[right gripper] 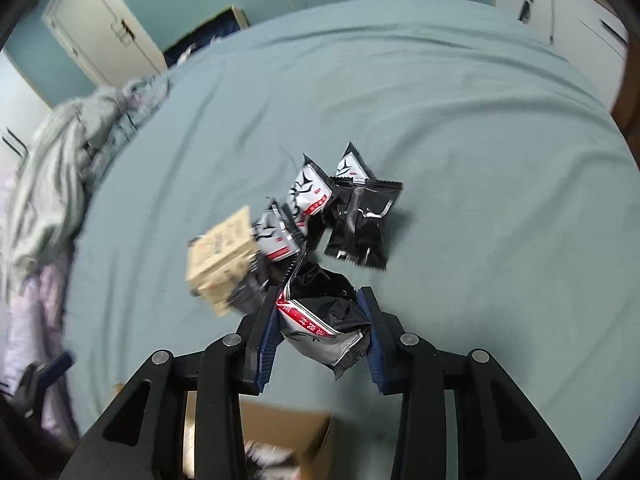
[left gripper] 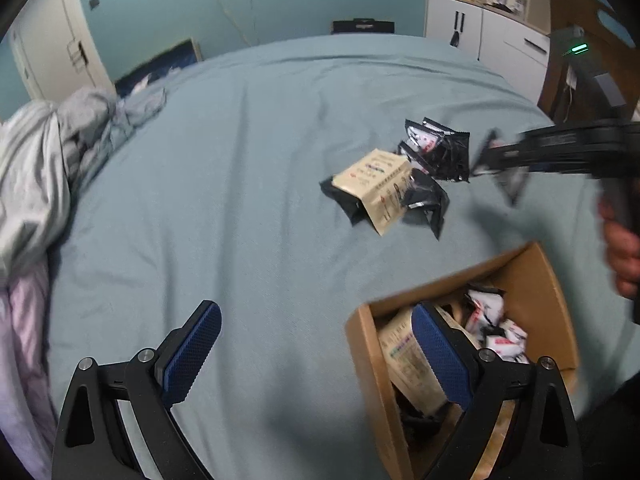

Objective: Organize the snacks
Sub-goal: 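Grasp a black-and-red packet from the pile with the right gripper, then carry the black packet with the left gripper while the right carries its packet to the box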

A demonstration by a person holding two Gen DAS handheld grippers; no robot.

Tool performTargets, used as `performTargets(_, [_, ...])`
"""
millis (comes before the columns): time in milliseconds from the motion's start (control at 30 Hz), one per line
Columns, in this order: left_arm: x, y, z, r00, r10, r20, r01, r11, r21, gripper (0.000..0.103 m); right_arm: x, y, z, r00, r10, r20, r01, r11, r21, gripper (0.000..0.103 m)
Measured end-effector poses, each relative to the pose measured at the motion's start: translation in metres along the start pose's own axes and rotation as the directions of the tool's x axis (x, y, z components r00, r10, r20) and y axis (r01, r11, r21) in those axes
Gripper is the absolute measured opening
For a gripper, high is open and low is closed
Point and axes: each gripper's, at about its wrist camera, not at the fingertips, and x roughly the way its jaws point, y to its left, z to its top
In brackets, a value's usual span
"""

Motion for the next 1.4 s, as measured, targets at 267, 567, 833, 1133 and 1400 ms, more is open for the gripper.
performTargets(267, [0.018,-0.022,0.046,1.0,0.006,0.012,-0.007,0.999,0.035,0.1,-0.09,-0.018,-0.084,0.985,0.036,0.169,-0.052,0.994,0.097,0.036])
performTargets(567, [0.088,-0.075,0.086,0.965,-0.14,-0.222,0.128,0.989,-0.07,0.1,-0.103,-0.051,-0.149,0.992,0.027,0.122,-0.053,0.976,0.211,0.036])
performTargets(833, [0.145,-0.08,0.099,0.905,-0.222,-0.362,0.126,0.954,-0.27,0.1,-0.086,-0.031,-0.133,0.994,-0.039,0.105,0.025,0.991,0.13,0.036])
performTargets(1133, [0.148,-0.067,0.091,0.873,-0.27,-0.406,0.093,0.91,-0.405,0.037,-0.078,-0.03,-0.132,0.989,-0.121,0.089,0.108,0.985,0.134,0.036])
performTargets(1400, [0.066,-0.064,0.071,0.915,-0.242,-0.324,0.133,0.936,-0.326,0.032,-0.08,-0.034,-0.133,0.988,-0.135,0.07,0.12,0.977,0.178,0.036])
